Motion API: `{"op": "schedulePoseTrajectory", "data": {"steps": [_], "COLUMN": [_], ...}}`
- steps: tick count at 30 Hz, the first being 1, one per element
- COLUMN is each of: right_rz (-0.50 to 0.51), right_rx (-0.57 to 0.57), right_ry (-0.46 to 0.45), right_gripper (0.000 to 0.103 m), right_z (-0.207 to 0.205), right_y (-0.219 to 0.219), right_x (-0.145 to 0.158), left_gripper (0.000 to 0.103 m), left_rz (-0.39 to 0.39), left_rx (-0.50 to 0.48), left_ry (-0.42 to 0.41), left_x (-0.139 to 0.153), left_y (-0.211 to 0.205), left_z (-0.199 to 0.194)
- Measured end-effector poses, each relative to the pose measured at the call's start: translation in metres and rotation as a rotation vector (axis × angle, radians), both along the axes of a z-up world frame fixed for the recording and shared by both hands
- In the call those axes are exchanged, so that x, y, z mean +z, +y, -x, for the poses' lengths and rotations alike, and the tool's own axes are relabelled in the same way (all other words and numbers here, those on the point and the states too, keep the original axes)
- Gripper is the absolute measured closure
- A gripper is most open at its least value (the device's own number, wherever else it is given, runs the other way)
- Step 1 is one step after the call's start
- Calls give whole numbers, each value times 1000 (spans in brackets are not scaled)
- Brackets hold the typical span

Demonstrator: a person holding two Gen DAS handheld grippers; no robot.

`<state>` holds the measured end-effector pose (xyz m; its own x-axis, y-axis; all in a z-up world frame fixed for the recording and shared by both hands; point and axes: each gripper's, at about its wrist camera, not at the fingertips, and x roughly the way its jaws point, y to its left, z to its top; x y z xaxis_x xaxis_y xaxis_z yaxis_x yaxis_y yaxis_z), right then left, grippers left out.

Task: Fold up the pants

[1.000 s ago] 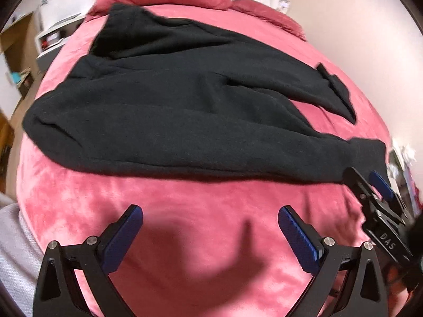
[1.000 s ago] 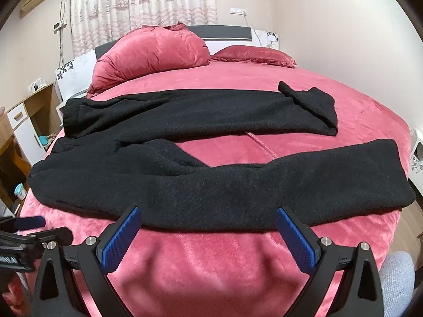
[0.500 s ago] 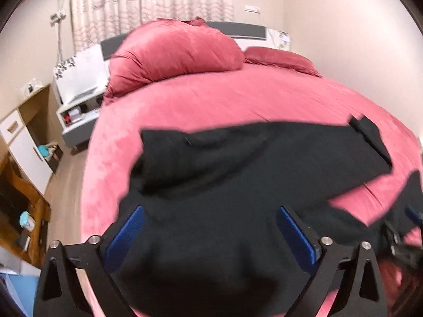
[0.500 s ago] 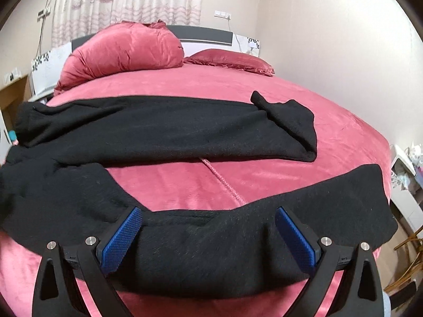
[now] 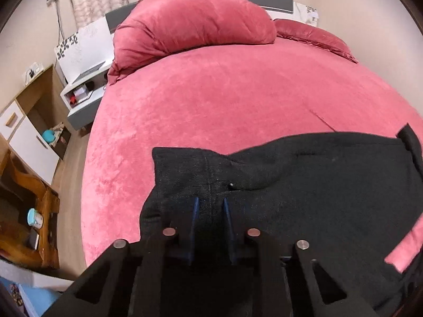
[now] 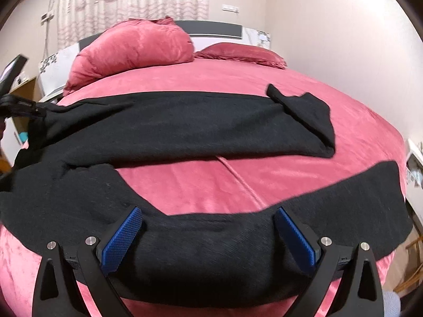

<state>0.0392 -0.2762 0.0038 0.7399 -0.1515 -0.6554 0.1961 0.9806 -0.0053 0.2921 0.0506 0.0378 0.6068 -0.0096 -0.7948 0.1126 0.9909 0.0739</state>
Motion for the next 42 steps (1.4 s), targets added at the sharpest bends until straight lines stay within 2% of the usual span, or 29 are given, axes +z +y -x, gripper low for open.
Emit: {"op": "schedulePoseTrajectory", "data": {"steps": [2,4,7,10,11,12,13,14,16,17,19,20,21,22,23,24,25,27,28,30,31,32,33,35,36,39,42], "right_rz": [13,22,18,14,12,10,6,2,-8,-7,5,12,17,22,26,32,35,38,40,43,41,35,28,11,7,-8,-4], "right_rx": [23,31,39,49,51,50,50,51,57,62,77,82,88,95,103,107,110,118,120,116,113,107,102,93,90,95,103], "right_ry": [11,22,26,26,26,26,27,28,30,32,37,40,43,46,53,58,59,62,65,66,65,62,58,42,38,36,58], "right_gripper": [1,1,1,1,1,1,1,1,1,1,1,1,1,1,1,1,1,1,1,1,1,1,1,1,1,1,1], "right_z": [-5,-9,-9,-11,-11,-10,-10,-11,-12,-13,-16,-20,-22,-25,-28,-30,-31,-32,-33,-34,-34,-35,-36,-36,-37,-38,-42], "right_y": [8,13,17,20,21,21,21,20,20,22,26,29,30,33,36,39,39,42,43,41,40,38,37,34,34,35,37], "right_x": [-2,-5,-6,-5,-4,-4,-4,-4,-5,-5,-6,-6,-6,-6,-6,-6,-6,-5,-5,-4,-4,-2,0,3,4,4,-5], "left_gripper": [103,103,103,101,89,55,39,13,11,10,11,18,32,40,59,67,74,99,99,99,99,100,103,103,103,103,103], "left_rz": [24,13,-22,94,140,181,225,239,317,335,325,291,266,224,166,142,152,140,144,228,286,303,276,121,78,49,125], "left_rx": [23,51,55,6,0,-4,5,18,16,8,-5,-3,-5,1,11,14,18,58,102,193,242,261,281,347,381,406,367], "left_ry": [-7,-47,-34,37,62,79,94,89,25,20,49,71,100,134,150,161,159,128,81,-4,-31,-41,-64,-182,-216,-192,-134], "left_x": [4,14,15,7,3,1,-2,0,3,3,-1,-5,-10,-17,-23,-25,-24,-14,-3,19,29,33,36,44,47,43,23], "left_y": [8,16,21,31,36,40,47,49,58,58,54,50,47,42,38,34,32,32,38,58,72,78,82,87,99,122,139], "left_z": [-11,-22,-39,-48,-48,-48,-45,-41,-29,-25,-31,-36,-42,-48,-51,-55,-58,-59,-59,-59,-62,-65,-68,-70,-77,-91,-85]}}
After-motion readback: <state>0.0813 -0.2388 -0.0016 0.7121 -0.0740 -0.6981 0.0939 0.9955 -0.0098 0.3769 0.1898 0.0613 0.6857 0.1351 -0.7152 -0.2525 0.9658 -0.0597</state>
